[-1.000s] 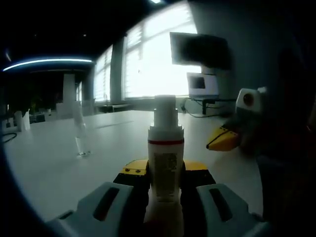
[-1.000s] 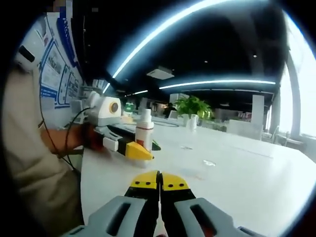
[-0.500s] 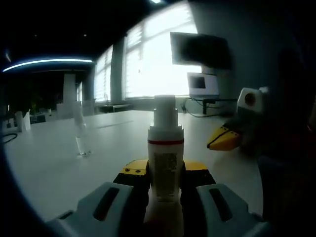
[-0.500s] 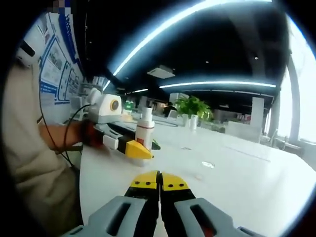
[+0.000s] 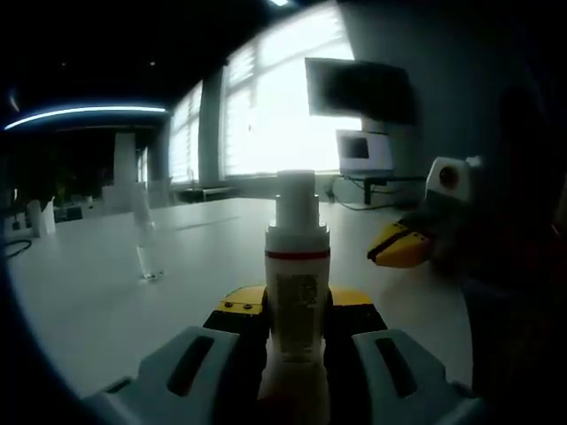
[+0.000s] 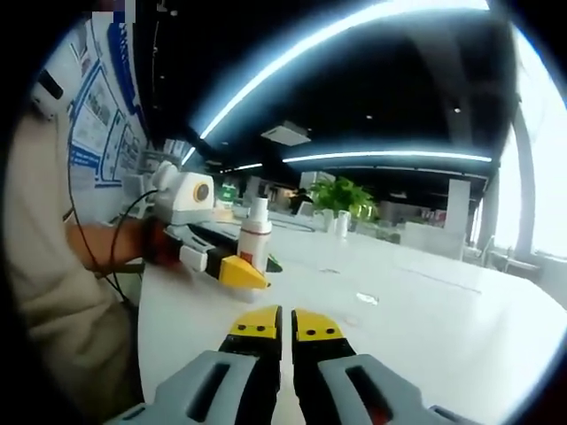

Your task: Clamp pump bottle remove cover press pump head put on cover

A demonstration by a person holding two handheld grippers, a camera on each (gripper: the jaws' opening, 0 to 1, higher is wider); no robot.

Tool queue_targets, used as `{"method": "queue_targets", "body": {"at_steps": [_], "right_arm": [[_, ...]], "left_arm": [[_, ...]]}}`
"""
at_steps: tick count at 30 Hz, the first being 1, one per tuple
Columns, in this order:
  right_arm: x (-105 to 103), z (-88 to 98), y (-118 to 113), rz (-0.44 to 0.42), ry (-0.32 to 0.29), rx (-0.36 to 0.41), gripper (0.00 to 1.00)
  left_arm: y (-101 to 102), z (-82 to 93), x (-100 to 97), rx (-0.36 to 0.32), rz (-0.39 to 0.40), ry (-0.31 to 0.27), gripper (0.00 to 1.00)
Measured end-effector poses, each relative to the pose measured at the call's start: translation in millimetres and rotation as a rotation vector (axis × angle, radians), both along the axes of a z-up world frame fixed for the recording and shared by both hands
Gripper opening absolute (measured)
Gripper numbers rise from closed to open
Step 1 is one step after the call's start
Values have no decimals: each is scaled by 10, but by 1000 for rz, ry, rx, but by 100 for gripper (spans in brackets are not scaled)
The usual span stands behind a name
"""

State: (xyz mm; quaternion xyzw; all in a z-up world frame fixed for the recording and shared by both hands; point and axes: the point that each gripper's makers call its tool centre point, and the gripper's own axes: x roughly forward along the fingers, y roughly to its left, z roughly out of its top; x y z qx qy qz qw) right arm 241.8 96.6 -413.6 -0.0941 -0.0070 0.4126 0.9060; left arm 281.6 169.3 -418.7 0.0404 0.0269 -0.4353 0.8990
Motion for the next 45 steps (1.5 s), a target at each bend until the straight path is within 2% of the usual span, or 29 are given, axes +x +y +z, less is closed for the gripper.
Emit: {"method": "queue_targets", "body": {"at_steps": [6, 45], "right_arm": [[-28, -40, 42, 21, -1, -34, 0], [3, -40, -15, 4, 31, -3, 0]], "left_arm": [[4, 0, 1, 1, 2, -2, 14], [1, 4, -8, 3, 1, -4, 14]]}}
